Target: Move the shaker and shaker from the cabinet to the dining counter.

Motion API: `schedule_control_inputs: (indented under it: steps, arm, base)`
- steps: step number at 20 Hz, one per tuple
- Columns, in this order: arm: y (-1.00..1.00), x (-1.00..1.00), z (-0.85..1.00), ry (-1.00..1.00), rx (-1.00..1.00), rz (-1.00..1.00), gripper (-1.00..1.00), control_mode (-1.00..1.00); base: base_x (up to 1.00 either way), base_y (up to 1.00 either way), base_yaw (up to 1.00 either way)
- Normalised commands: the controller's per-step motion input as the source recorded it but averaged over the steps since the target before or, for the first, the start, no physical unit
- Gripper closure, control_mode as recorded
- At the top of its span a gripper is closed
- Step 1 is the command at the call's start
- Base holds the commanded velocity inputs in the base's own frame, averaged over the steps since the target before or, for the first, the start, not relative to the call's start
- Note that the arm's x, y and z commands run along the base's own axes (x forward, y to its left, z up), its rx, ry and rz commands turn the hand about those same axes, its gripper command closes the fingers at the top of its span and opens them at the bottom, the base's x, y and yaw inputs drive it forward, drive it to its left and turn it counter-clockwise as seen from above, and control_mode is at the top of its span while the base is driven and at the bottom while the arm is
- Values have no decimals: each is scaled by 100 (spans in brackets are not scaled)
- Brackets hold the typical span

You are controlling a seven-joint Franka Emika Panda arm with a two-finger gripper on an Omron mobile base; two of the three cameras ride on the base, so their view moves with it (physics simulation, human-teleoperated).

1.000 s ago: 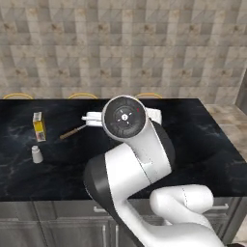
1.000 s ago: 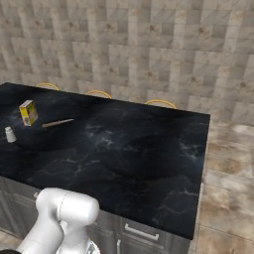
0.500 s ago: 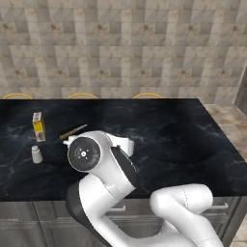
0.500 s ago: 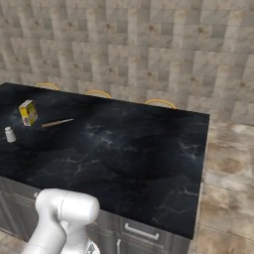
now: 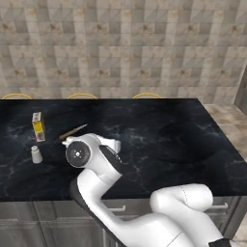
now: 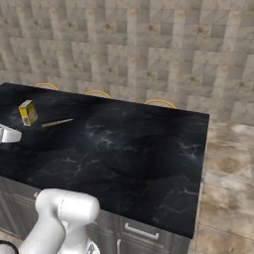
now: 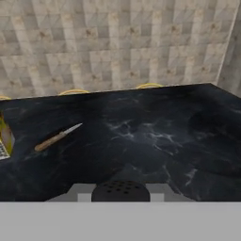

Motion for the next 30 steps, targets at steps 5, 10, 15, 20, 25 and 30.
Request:
schedule_control_inputs:
  steps: [5,10,15,20,25,30]
  arm:
    - [33,48,-51,-14,-4,0,100,-100]
    - [40,20,-36,-22,-5,0,100,-100]
    - [42,3,-26,-19,-4,0,100,-100]
    - [29,0,-28,-11,-1,0,100,-100]
    - [20,0,-21,-1,0,-1,100,-100]
    - [14,0,-32,0,0,0,100,-100]
  base:
    - [0,0,0]
    - [0,0,0]
    - [0,0,0]
    - [0,0,0]
    - [0,0,0]
    - [0,0,0]
